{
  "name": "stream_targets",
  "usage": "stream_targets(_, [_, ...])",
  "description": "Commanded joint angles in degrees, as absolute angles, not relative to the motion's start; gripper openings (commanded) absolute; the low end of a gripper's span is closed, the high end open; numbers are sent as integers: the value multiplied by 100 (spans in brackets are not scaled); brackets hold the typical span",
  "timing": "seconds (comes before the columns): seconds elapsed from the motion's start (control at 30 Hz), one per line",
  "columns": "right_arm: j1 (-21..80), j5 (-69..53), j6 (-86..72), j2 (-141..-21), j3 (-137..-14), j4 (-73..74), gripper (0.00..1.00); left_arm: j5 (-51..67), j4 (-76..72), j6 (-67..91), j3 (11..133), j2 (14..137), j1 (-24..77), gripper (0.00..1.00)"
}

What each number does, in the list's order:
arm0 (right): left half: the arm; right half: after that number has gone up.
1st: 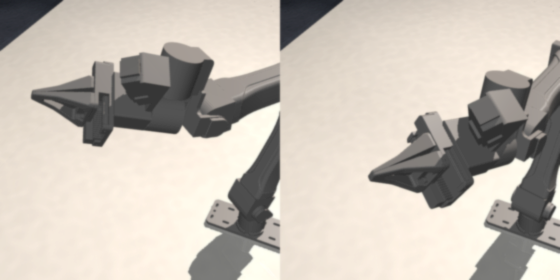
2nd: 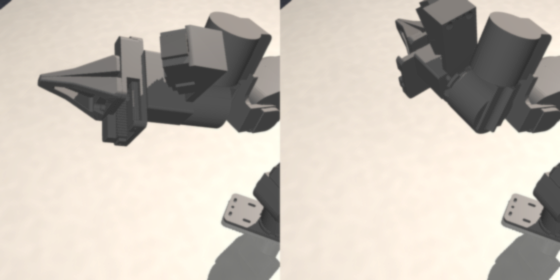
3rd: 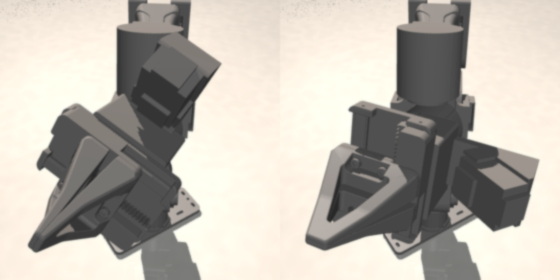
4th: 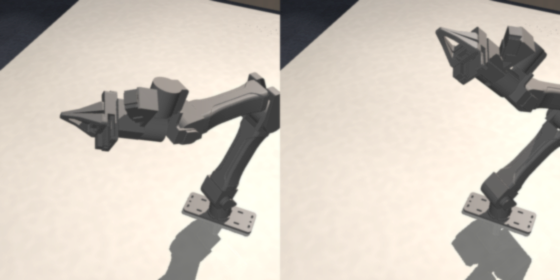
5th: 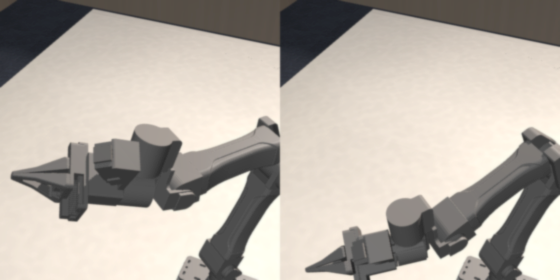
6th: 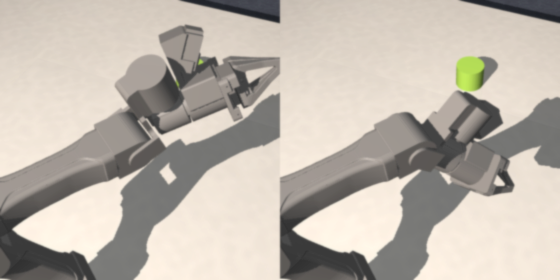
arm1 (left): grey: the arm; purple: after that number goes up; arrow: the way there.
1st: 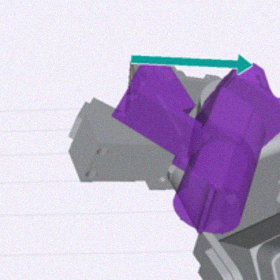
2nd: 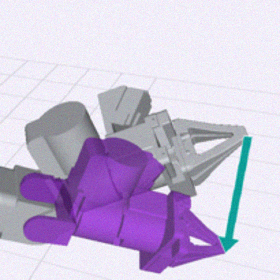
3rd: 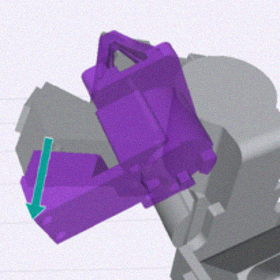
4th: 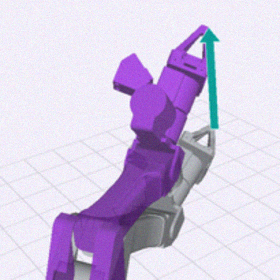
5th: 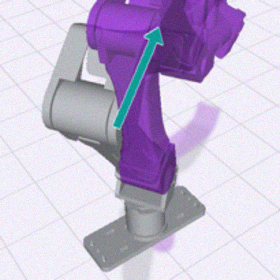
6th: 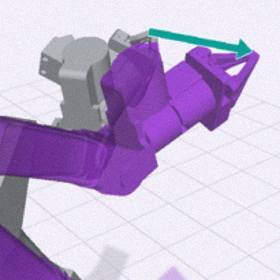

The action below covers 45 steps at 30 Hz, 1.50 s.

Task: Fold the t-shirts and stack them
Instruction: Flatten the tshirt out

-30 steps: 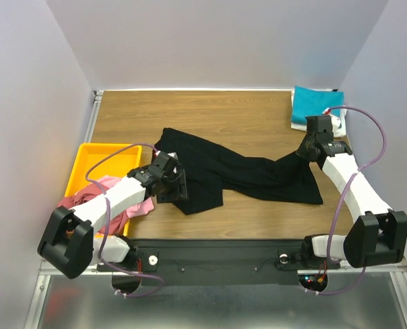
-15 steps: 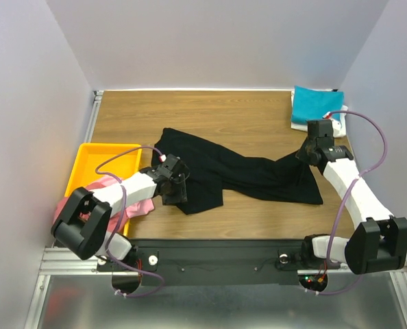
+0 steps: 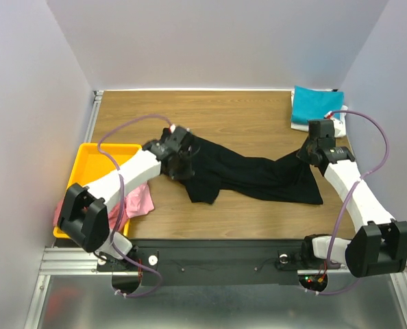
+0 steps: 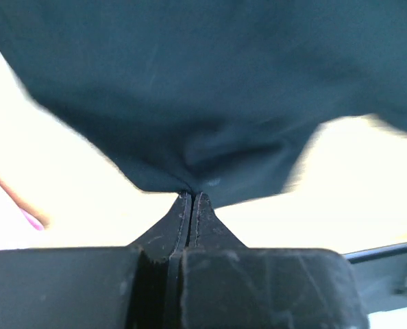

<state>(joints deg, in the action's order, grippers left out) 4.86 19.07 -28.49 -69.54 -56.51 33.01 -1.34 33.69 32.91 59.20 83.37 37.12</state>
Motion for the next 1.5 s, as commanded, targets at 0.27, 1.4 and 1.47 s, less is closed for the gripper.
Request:
stream_targets(0.27, [448, 2100, -2760, -6733, -5950, 3146, 0, -403, 3991, 2398, 8129, 10072, 3595, 48])
stream_targets(1.4, [448, 1872, -2812, -6601, -5739, 3173, 0, -158, 1846, 3683, 5862, 9158, 3252, 49])
stream_targets(1.47, [448, 1890, -2804, -6601, -5757, 3182, 0, -141, 1837, 3709, 5801, 9088, 3261, 39])
